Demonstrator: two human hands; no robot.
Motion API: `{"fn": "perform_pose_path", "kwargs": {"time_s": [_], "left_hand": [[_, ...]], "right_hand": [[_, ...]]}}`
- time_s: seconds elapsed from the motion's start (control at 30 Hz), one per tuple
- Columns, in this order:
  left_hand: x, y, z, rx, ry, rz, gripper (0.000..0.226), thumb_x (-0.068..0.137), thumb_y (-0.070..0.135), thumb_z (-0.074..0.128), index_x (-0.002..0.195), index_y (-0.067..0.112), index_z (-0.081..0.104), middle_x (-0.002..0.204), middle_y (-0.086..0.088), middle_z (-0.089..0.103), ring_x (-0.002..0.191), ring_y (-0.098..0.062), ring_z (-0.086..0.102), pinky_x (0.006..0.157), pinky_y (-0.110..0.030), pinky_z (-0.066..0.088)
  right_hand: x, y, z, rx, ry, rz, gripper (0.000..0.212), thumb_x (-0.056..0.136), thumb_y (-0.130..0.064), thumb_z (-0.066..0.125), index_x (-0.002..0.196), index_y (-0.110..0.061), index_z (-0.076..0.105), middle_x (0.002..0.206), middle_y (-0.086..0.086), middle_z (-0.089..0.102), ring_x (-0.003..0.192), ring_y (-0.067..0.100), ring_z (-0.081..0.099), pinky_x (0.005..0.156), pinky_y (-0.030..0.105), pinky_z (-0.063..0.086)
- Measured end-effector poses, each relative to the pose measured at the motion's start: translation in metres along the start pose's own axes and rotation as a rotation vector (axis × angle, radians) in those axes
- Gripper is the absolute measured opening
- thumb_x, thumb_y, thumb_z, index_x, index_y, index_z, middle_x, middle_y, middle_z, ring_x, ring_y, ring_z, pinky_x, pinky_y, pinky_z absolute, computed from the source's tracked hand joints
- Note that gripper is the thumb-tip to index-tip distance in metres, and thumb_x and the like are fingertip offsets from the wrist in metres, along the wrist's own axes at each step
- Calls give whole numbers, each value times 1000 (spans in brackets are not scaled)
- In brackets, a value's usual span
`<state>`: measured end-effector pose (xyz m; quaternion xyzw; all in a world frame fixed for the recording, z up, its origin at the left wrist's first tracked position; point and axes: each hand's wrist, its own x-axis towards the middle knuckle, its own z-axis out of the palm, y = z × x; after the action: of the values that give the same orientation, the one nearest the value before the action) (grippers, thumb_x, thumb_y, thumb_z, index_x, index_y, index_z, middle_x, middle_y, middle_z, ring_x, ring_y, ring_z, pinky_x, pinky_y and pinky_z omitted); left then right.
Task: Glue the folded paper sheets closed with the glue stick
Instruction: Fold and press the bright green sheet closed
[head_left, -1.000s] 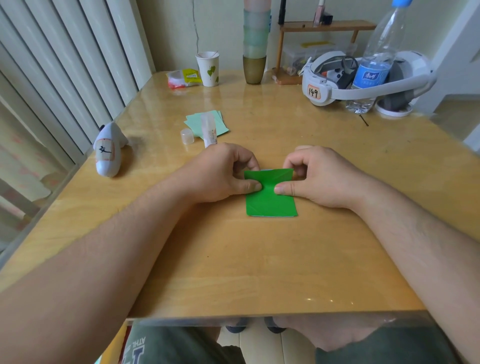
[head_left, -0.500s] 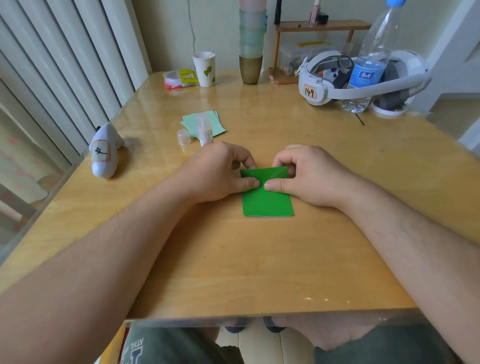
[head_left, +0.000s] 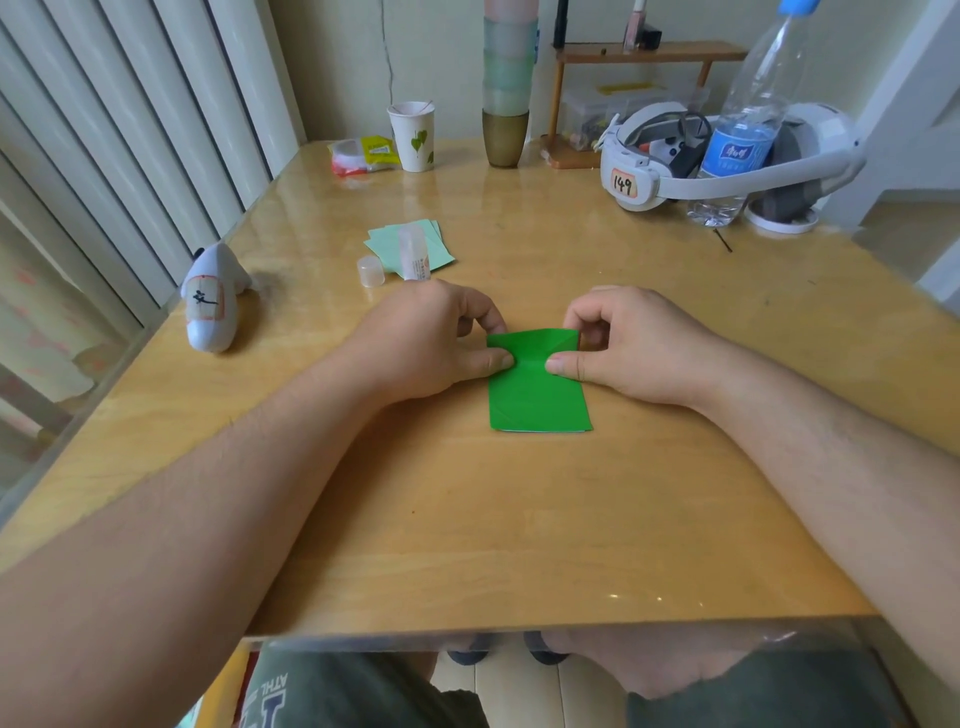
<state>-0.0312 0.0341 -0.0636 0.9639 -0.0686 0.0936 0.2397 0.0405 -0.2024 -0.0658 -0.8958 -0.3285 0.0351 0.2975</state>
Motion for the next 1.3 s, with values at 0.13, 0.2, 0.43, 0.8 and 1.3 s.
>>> {"fn": "perform_pose_path", "kwargs": {"time_s": [0.13,0.2,0.43,0.8,1.3], "left_hand": [[1,6,3,30,31,-12,18,81,50,83,91,42,71,68,7,50,61,-8,48,64,-39,50],[1,9,3,26,43,-18,17,80,50,82,89,43,69,69,8,50,62,-7,48,62,-36,48],[0,13,6,-10,52,-35,13,80,48,81,85,42,70,62,10,43,57,-8,42,58,-33,43],[-3,10,4,34,56,-52,14,83,49,81,92,41,73,66,9,46,62,-8,48,66,-39,52],[1,12,5,42,40,-35,15,82,50,81,91,43,72,65,10,48,61,-6,48,65,-36,50]], "right_hand": [[10,-12,-1,-51,-70,-32,25,78,-43,87,77,-31,65,89,-5,61,80,14,55,77,38,51],[16,-20,2,-83,-81,-47,28,76,-46,88,78,-32,65,90,-7,58,79,11,52,74,35,47],[12,-16,15,-15,44,-26,31,72,-48,91,78,-30,66,87,-9,55,82,12,53,68,30,41],[6,-6,5,-35,73,18,30,73,-44,91,78,-28,66,83,-7,57,77,11,52,73,33,47],[7,-7,3,-41,75,41,29,74,-49,89,78,-30,68,76,-5,58,71,13,52,71,36,51]]}}
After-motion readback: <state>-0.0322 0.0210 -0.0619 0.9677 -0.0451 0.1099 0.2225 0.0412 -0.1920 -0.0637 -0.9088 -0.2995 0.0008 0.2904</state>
